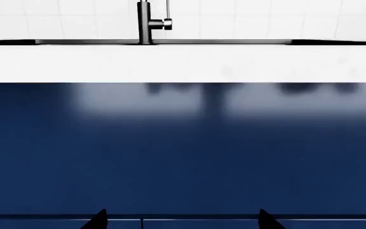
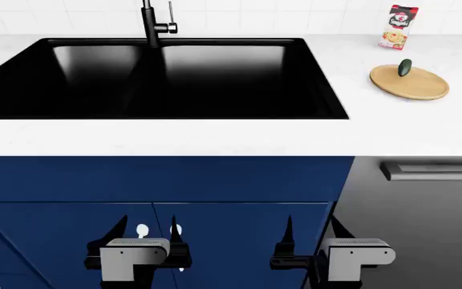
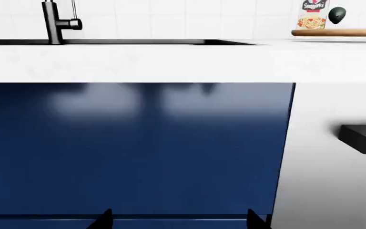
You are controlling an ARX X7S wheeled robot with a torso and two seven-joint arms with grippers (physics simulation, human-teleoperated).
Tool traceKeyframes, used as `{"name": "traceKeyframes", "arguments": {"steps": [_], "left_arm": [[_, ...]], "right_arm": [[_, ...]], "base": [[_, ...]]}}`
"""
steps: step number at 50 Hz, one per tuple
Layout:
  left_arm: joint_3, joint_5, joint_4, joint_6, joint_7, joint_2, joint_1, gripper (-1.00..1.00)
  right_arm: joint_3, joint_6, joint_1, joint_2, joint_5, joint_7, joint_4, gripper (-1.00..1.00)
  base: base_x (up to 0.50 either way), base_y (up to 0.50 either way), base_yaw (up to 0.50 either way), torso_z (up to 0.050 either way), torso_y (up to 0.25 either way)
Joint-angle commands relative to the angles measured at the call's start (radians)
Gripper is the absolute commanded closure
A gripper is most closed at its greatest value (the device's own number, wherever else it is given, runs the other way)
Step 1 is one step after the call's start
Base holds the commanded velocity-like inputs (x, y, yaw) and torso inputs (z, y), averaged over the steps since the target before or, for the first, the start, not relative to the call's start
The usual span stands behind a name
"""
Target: Pick the pickle from the counter and place it in the sink. Then turn on the sink faucet.
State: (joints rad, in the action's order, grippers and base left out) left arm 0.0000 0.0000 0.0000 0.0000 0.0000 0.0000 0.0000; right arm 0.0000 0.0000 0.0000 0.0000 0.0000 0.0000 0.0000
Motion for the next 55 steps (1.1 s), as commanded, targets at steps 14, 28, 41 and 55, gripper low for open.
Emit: {"name": "traceKeyframes", "arguments": {"steps": [14,28,41,55], "left_arm": [[0.058,-0.056,0.003,-0.02,-0.053,-0.054,-0.009,-1.0],[0.06,-0.085,0.574,-0.631,-0.051,-0.187,-0.081,-1.0],[-0.091,-0.324,0.844,-1.273,-0.003,-0.135,-0.425,-1.0],[-0.205,-1.159,0.593,-1.567,-0.695,-0.29,-0.948,-1.0]], "right_arm": [[-0.073,0.014,-0.017,0.056,0.045,0.049,-0.019,-1.0],[0.009,0.58,0.073,0.178,0.196,0.023,-0.506,-1.0],[0.1,1.109,0.42,0.248,0.295,0.084,-0.743,-1.0],[0.069,1.411,0.872,0.322,0.333,0.088,-0.673,-1.0]], "base": [[0.0,0.0,0.0,0.0,0.0],[0.0,0.0,0.0,0.0,0.0],[0.0,0.0,0.0,0.0,0.0],[0.0,0.0,0.0,0.0,0.0]]}}
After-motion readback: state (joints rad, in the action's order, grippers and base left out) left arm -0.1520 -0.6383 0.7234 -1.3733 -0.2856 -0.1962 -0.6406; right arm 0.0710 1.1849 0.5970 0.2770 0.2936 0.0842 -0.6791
